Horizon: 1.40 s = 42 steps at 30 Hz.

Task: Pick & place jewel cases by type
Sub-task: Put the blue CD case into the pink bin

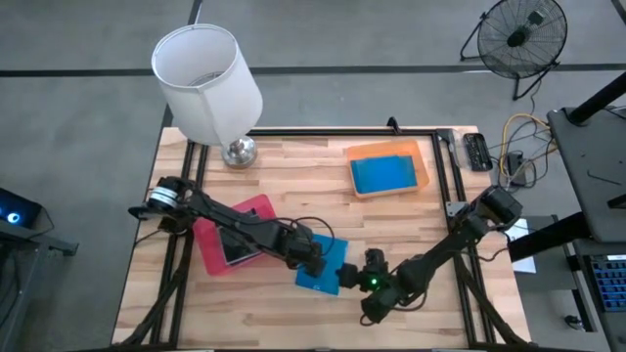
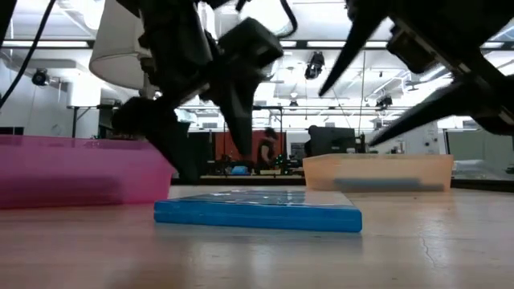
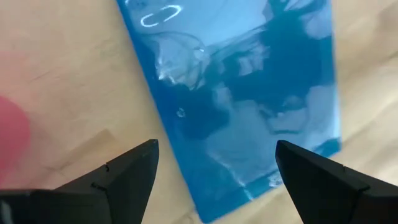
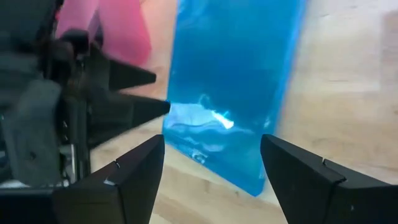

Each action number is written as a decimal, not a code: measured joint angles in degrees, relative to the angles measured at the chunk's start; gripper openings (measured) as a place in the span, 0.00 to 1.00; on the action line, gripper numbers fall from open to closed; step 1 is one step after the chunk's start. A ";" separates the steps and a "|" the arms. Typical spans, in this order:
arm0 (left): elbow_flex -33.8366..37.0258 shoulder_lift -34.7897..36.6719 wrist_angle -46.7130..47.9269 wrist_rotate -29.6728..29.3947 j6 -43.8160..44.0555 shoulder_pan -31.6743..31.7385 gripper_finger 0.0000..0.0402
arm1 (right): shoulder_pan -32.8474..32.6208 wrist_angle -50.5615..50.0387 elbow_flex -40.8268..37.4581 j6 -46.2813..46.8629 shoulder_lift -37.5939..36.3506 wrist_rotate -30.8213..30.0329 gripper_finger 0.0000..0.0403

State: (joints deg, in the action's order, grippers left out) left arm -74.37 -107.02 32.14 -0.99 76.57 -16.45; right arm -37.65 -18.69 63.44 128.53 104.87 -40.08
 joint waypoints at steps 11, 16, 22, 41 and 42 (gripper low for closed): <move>-0.06 3.22 1.84 -1.63 8.02 0.00 0.55 | -0.07 -0.47 1.80 -10.31 -0.19 0.22 0.63; -0.04 3.29 6.16 -1.54 11.75 -0.17 0.32 | -0.07 -0.65 0.63 -10.68 -0.19 3.39 0.62; -0.04 3.37 7.41 -1.80 14.82 -0.89 0.09 | -0.07 -0.57 -0.90 -11.86 -0.19 7.41 0.61; 0.70 2.80 7.84 -7.91 19.17 -0.98 0.00 | -0.07 -0.36 -1.18 -7.66 -0.12 8.20 0.60; 0.70 2.78 7.89 -7.77 19.11 -0.98 0.00 | -0.02 -0.36 -1.18 -7.29 -0.12 8.20 0.60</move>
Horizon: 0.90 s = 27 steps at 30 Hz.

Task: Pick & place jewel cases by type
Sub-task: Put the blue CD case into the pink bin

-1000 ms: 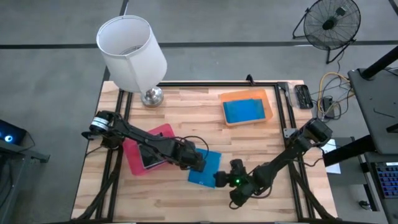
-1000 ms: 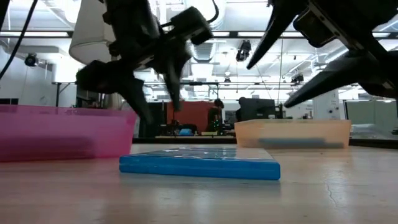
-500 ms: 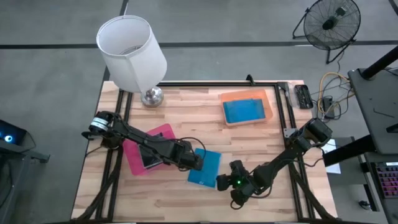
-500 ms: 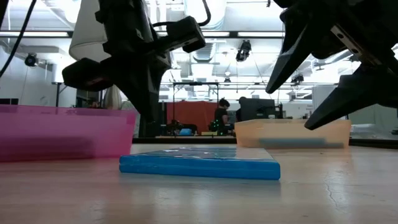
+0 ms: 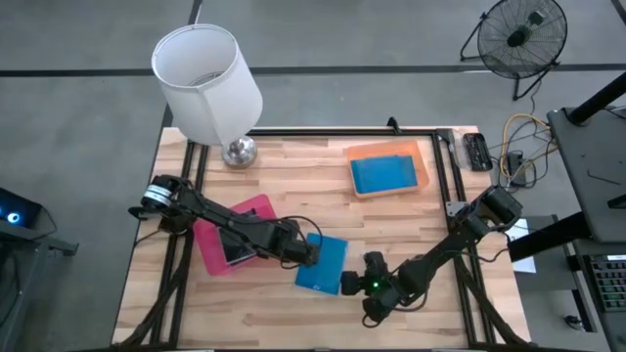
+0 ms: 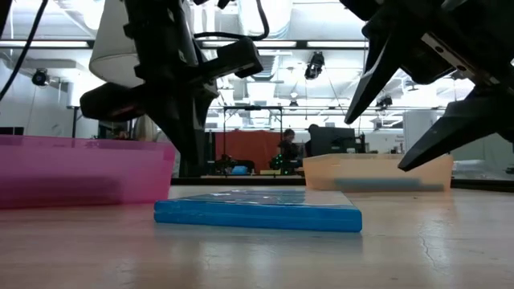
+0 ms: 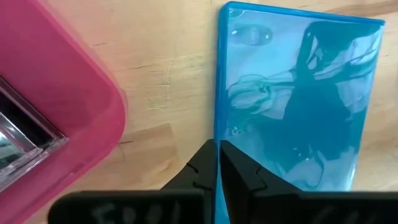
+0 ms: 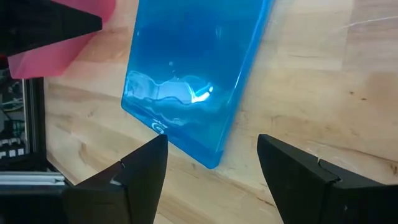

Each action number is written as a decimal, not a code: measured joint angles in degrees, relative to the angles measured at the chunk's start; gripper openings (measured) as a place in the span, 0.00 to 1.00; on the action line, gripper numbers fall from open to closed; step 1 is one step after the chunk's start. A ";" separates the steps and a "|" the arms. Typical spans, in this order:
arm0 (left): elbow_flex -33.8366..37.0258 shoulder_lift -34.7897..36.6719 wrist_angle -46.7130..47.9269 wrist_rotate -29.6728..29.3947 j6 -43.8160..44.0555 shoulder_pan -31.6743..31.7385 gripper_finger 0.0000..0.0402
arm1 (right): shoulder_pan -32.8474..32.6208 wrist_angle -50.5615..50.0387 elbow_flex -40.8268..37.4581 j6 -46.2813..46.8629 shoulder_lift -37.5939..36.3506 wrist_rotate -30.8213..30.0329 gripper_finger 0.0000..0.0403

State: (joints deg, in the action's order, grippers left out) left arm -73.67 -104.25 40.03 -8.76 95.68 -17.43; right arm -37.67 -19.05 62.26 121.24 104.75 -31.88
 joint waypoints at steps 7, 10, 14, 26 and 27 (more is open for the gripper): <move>0.00 0.00 -0.09 0.08 -0.90 -0.37 0.00 | 0.34 0.12 -0.02 1.58 0.26 -0.03 0.60; 0.00 -0.26 -0.06 0.03 -1.12 -1.30 0.00 | 0.50 0.12 -0.02 2.82 0.28 -0.02 0.60; 0.04 -1.22 1.84 0.04 -0.85 -2.09 0.00 | 0.93 0.11 -0.02 2.92 0.31 -0.20 0.60; -0.05 -3.97 0.14 -0.34 -2.37 -2.12 0.00 | 3.28 -0.01 -0.10 2.65 0.33 0.02 0.60; -0.02 -4.46 0.04 -0.34 -2.60 -2.10 0.00 | 3.48 -0.01 -0.13 2.63 0.33 0.10 0.60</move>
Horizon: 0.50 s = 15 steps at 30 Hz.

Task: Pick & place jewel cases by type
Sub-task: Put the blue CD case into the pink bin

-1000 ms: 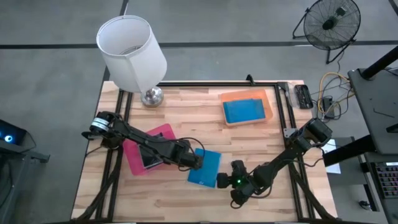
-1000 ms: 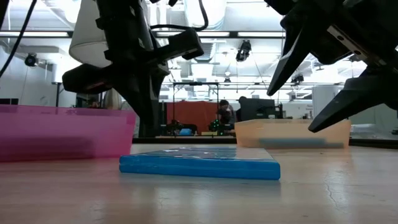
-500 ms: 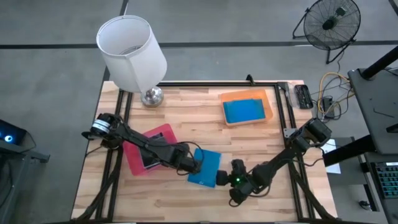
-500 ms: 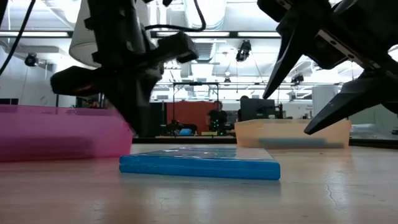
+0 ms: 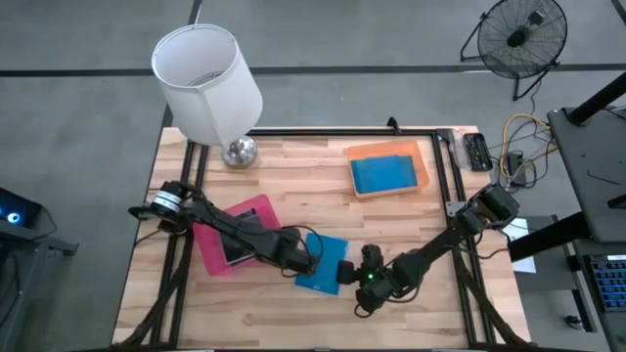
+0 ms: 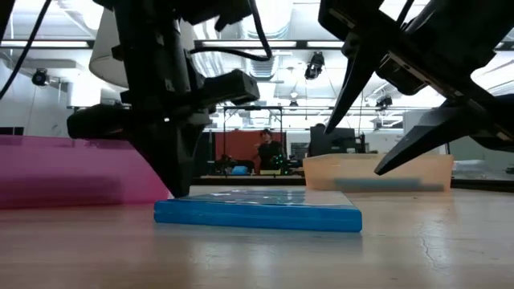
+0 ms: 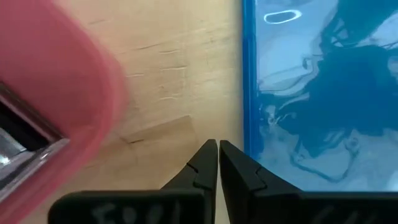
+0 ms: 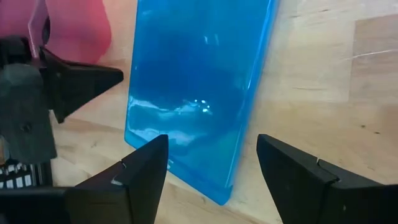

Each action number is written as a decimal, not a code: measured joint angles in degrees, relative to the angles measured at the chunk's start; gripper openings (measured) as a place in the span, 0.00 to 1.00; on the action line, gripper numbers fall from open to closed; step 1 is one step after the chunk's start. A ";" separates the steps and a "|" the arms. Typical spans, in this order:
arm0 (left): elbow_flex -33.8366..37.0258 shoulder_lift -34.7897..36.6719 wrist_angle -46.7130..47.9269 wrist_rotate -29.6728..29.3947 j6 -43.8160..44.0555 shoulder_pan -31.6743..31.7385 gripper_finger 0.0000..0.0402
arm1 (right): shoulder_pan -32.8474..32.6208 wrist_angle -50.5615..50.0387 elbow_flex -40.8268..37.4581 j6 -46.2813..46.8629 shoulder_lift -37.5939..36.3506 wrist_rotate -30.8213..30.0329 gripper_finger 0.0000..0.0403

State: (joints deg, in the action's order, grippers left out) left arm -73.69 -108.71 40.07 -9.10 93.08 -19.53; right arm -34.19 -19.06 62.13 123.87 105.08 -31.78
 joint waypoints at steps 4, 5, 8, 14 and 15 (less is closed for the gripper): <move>-0.05 -1.47 -1.65 0.42 -0.88 0.05 0.00 | 0.64 -0.01 -0.04 -0.39 0.00 0.45 0.59; -0.08 -1.78 -2.01 0.49 -1.13 0.05 0.00 | 0.68 -0.01 -0.04 -0.37 0.00 0.65 0.59; -0.09 -2.01 -2.50 0.51 -1.81 0.18 0.00 | 0.78 0.01 -0.09 0.17 0.00 0.83 0.59; -0.20 -2.01 -2.73 0.46 -3.79 0.95 0.00 | 1.09 0.03 -3.13 5.43 0.00 1.79 0.59; -0.35 -2.01 -2.91 0.46 -4.16 0.95 0.00 | 1.09 -0.01 -3.81 6.23 0.01 1.86 0.59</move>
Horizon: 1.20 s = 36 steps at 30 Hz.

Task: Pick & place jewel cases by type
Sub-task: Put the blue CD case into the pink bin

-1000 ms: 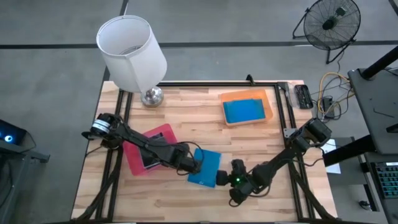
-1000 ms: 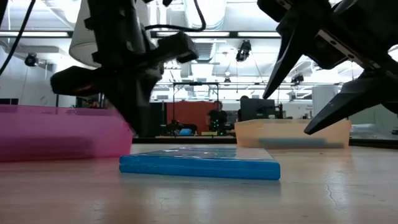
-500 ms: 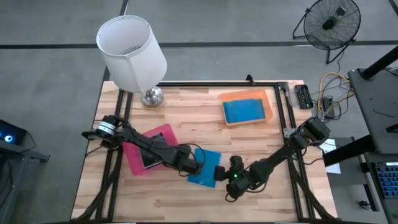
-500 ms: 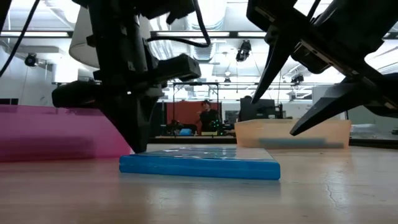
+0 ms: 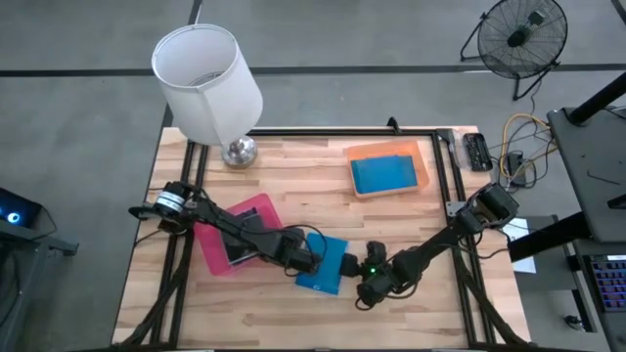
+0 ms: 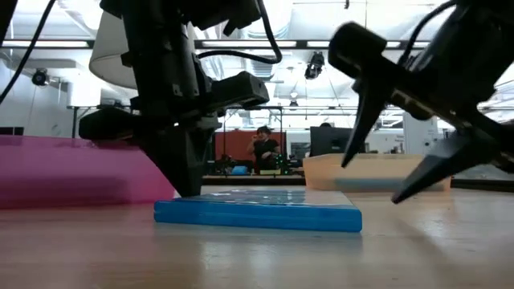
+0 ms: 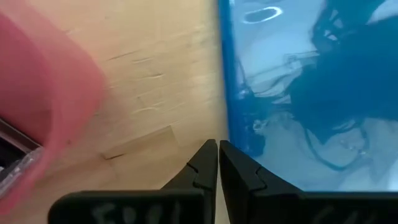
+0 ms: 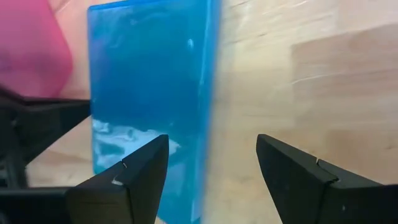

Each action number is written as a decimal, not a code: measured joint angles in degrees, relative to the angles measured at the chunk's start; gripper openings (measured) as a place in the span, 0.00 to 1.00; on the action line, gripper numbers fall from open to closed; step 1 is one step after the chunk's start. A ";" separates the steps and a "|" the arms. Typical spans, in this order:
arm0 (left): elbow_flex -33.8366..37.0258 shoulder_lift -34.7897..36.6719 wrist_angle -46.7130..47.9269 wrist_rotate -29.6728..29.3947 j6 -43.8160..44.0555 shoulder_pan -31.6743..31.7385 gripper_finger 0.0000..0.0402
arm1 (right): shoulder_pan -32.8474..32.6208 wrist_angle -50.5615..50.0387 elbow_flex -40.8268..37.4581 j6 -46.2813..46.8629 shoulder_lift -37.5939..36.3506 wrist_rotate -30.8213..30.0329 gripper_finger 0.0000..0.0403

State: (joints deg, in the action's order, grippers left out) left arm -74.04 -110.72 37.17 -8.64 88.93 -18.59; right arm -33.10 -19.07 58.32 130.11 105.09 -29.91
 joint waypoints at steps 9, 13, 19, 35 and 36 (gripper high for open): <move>-0.70 -0.07 -0.18 0.20 -0.77 0.04 0.00 | 0.62 2.64 -0.69 -1.17 0.03 0.50 0.59; -0.75 -0.37 -0.17 1.63 -0.79 0.05 0.00 | 1.20 3.11 -0.67 -1.11 0.05 1.05 0.59; -1.03 -0.76 -0.20 3.42 -0.64 -0.15 0.00 | 1.84 3.13 -0.67 -1.33 0.07 1.97 0.59; -5.43 -1.01 9.36 2.87 -0.83 -0.17 0.00 | 2.64 4.02 -0.66 -4.55 0.10 3.06 0.59; -5.92 -1.01 10.46 2.34 -0.31 -0.20 0.00 | 2.64 4.02 -0.65 -4.55 0.10 3.06 0.59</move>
State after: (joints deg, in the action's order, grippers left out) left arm -79.96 -111.72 47.63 -6.30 88.61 -18.79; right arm -30.46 -15.05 57.67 125.56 105.19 -26.85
